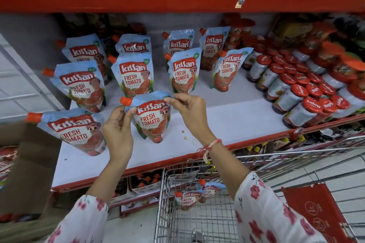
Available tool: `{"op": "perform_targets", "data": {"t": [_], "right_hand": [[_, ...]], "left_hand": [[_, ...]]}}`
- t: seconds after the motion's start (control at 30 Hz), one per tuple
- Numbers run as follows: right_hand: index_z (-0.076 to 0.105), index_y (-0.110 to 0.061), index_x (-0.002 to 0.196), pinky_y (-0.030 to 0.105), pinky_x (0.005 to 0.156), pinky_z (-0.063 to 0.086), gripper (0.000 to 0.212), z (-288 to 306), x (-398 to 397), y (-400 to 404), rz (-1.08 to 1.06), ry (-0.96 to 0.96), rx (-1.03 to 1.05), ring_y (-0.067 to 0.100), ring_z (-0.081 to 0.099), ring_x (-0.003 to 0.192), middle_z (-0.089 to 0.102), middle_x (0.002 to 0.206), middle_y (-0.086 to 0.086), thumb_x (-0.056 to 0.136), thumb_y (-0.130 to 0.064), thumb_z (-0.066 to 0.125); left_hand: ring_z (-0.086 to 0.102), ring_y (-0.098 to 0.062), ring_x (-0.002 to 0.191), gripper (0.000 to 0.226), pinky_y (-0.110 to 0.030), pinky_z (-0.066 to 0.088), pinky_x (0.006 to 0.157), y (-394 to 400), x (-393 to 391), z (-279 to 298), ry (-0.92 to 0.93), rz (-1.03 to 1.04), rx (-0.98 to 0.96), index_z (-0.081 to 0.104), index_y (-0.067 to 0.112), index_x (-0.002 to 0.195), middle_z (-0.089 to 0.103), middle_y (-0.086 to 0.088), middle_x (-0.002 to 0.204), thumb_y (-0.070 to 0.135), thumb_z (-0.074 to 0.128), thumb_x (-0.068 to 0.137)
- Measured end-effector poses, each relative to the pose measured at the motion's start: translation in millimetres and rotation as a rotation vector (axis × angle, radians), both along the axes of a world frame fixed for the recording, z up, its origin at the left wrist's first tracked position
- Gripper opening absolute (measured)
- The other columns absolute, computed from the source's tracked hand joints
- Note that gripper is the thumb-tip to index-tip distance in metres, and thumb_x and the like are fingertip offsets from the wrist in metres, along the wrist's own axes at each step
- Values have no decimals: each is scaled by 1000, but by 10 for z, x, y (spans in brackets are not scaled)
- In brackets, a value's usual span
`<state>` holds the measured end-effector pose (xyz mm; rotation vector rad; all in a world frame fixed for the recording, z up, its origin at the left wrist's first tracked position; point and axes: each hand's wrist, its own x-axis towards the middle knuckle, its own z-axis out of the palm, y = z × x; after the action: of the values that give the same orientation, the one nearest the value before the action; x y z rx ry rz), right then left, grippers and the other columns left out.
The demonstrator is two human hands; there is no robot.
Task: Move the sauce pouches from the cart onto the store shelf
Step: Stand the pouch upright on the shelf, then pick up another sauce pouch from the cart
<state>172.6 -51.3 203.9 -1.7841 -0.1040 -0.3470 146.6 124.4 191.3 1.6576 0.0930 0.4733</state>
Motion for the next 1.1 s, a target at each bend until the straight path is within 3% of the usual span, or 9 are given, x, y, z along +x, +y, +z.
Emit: {"op": "perform_targets", "data": {"t": [0.13,0.37,0.57,0.73,0.83,0.9,1.0,1.07,1.1], "right_hand": [[74,-1,100,15,75,55,19,-12,-41,-4,-1,5,9,6,66,78,76,90,9,83,-10,72],[71,-8,106,10,70,55,25,-112,-399,-198,-98,42,13,9,70,93,75,103,8,82,-15,74],[74,-8,95,11,72,55,13,-291,-941,-387,-127,116,106,3,71,83,76,92,5,82,-13,74],[75,-15,94,10,73,55,13,-701,-1335,-585,-119,171,-84,1,70,82,75,88,-7,81,-16,74],[74,-15,94,3,69,52,13,-1058,-1531,-706,-96,252,-248,-12,66,77,74,90,-6,82,-18,73],[73,-12,97,-4,63,47,15,-1328,-1662,-767,-85,369,-331,-19,62,74,75,93,-2,82,-16,73],[70,-11,105,-8,58,40,20,-1718,-1824,-830,-61,531,-447,-13,61,70,76,97,4,86,-14,70],[68,-13,109,-8,58,40,23,-1923,-1889,-845,-64,586,-489,-2,68,74,77,97,3,86,-17,71],[67,-13,109,-8,59,40,25,-2015,-1903,-850,-67,610,-488,3,70,79,77,98,2,85,-17,72]], "left_hand": [[64,7,90,24,-7,51,80,-12,-63,-48,40,-28,-74,61,3,112,68,1,98,10,59,89],[61,-8,109,32,-7,48,91,13,-546,-207,75,58,-30,56,11,117,64,-4,117,14,63,86],[66,-7,97,16,-9,51,83,-233,-906,-265,76,-79,53,65,11,100,70,-4,100,13,65,84],[68,-5,94,20,-19,53,89,-581,-1130,-581,158,-350,174,67,13,100,73,3,99,11,69,79],[65,-4,101,29,-30,55,91,-646,-1281,-1050,315,-427,342,63,22,109,67,12,110,24,68,81],[63,-7,98,40,-28,55,88,-674,-1412,-1302,423,-439,489,56,24,120,61,8,121,30,65,82],[49,-1,98,56,-17,41,87,-821,-1526,-1479,520,-440,581,43,16,134,54,-4,134,24,67,83],[50,-7,111,69,-24,42,95,-925,-1518,-1564,574,-418,605,30,10,141,43,-9,145,22,66,84],[54,-18,117,74,-32,44,98,-968,-1492,-1606,606,-408,626,25,8,143,39,-12,147,20,66,84]]}}
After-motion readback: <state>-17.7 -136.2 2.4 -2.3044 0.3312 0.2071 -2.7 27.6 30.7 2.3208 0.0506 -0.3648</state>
